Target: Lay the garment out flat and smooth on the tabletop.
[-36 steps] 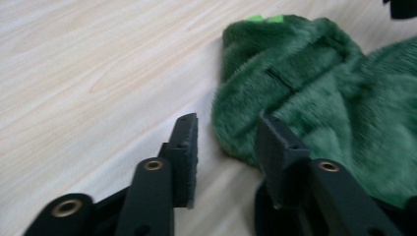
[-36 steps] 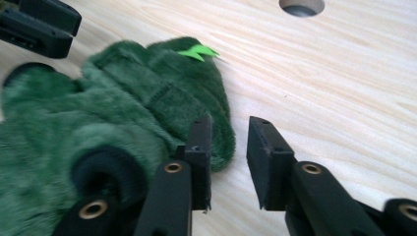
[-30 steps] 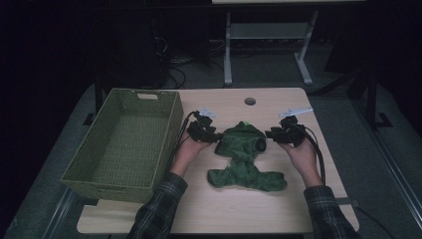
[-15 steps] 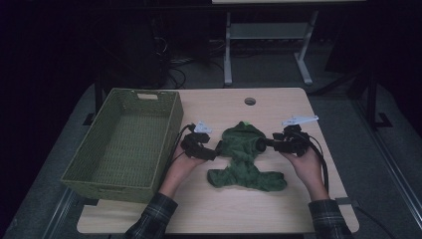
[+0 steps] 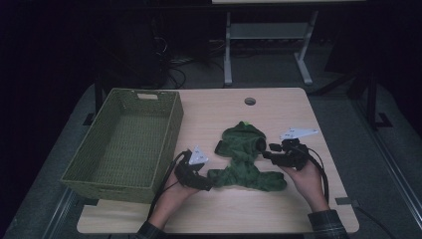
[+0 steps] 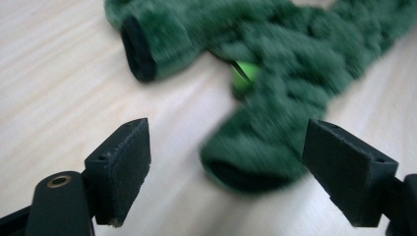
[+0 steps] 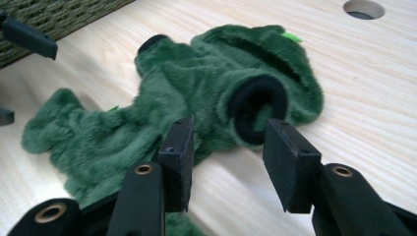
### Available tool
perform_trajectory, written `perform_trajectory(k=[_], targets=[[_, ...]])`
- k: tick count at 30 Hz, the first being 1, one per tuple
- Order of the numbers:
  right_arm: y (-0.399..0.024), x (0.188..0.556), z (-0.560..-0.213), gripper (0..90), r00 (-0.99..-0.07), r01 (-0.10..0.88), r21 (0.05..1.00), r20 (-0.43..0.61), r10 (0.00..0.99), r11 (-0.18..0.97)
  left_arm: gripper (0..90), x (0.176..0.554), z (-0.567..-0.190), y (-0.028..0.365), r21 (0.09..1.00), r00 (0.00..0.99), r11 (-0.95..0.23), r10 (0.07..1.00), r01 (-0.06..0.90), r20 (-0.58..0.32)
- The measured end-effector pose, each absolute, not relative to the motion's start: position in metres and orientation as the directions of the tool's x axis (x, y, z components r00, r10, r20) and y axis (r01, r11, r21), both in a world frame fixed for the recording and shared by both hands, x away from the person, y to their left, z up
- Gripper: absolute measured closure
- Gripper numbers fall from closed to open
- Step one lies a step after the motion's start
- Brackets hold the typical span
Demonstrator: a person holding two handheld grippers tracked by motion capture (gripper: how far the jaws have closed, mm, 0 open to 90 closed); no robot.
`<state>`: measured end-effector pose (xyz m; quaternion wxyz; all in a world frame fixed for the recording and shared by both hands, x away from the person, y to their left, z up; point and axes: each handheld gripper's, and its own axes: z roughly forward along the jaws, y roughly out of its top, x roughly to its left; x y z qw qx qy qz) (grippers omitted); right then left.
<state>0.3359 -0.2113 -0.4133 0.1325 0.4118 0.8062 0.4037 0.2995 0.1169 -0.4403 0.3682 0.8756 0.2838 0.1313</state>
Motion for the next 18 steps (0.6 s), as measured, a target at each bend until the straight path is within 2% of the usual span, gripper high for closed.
perform_trajectory(k=[11, 18], targets=[[-0.190, 0.314, -0.409, 55.7, -0.673, 0.525, 0.775, 0.125, 0.729, 0.352, 17.2, 0.253, -0.459, 0.129, 0.704, 0.814, -0.599, 0.579, 0.381, 0.051], [-0.167, 0.303, -0.413, 56.3, -0.715, 0.506, 0.773, 0.129, 0.687, 0.381, 17.1, 0.250, -0.470, 0.132, 0.696, 0.809, -0.597, 0.586, 0.399, 0.039]])
